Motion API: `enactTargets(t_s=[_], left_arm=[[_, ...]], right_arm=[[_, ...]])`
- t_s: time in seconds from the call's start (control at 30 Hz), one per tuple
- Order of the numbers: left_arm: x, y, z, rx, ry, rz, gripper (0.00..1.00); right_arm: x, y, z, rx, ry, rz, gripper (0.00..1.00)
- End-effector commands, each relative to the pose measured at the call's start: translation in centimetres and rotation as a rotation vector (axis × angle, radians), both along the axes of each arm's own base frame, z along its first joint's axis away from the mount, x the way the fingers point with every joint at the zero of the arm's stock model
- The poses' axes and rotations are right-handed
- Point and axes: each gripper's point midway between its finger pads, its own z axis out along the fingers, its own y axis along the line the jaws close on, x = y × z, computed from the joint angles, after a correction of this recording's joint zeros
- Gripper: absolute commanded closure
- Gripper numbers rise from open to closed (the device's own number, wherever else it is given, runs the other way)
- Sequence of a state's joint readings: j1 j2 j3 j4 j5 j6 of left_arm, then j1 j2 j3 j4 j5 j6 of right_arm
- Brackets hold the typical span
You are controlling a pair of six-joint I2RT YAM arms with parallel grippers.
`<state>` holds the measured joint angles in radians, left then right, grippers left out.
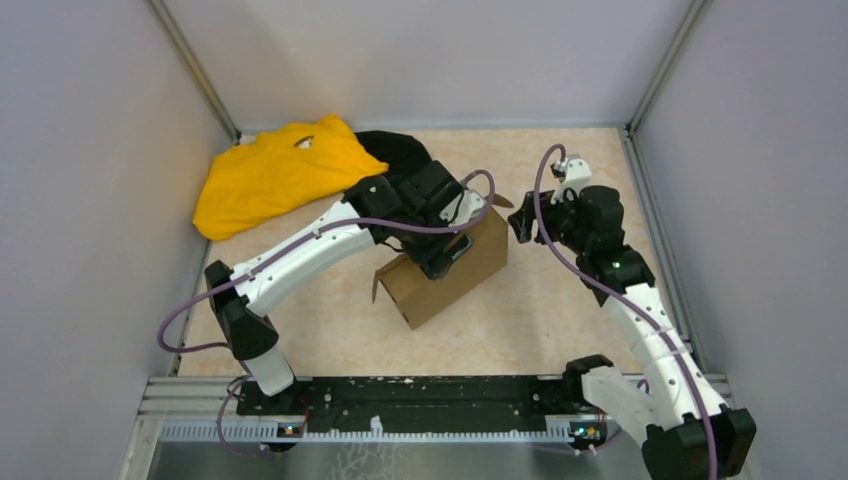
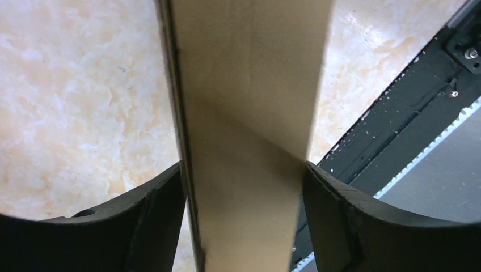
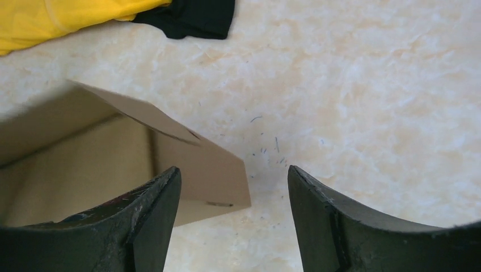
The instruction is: Fold the paper box
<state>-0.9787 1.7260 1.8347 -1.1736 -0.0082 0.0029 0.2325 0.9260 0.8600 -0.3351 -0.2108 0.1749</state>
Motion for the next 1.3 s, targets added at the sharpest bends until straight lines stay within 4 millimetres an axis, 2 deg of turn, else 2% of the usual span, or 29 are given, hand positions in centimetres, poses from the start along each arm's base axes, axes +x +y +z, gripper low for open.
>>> enactTargets(t_s=[0.0, 0.17, 0.47, 0.8, 0.93, 1.1, 1.27], left_arm=[[-1.3, -0.9, 0.2, -0.027, 0.009, -0.077, 0.22], [-1.7, -0.7, -0.4, -0.007, 0.014, -0.085, 0.2], [-1.5, -0.6, -1.1, 0.014, 0.014, -0.084, 0.2], [-1.6, -0.8, -0.2, -0.016, 0.01, -0.089, 0.2], [-1.7, -0.7, -0.3, -0.013, 0.009, -0.09, 0.2], [-1.6, -0.7, -0.6, -0.005, 0.013, -0.092, 0.2], [-1.6, -1.0, -0.8, -0.005, 0.019, -0.095, 0.2]], right_arm=[[-0.5, -0.6, 4.2, -0.089, -0.224, 0.056, 0.31], [-1.0, -0.5, 5.5, -0.115, -0.355, 0.094, 0.27], [-1.8, -0.3, 4.3, -0.13, -0.32, 0.126, 0.29], [-1.6, 0.7, 2.5, -0.191, -0.293, 0.233, 0.29], [-1.3, 1.3, 2.0, -0.191, -0.26, 0.272, 0.36], [-0.8, 1.1, 1.6, -0.205, -0.262, 0.26, 0.46], [-0.1, 1.0, 1.3, -0.212, -0.253, 0.251, 0.49]])
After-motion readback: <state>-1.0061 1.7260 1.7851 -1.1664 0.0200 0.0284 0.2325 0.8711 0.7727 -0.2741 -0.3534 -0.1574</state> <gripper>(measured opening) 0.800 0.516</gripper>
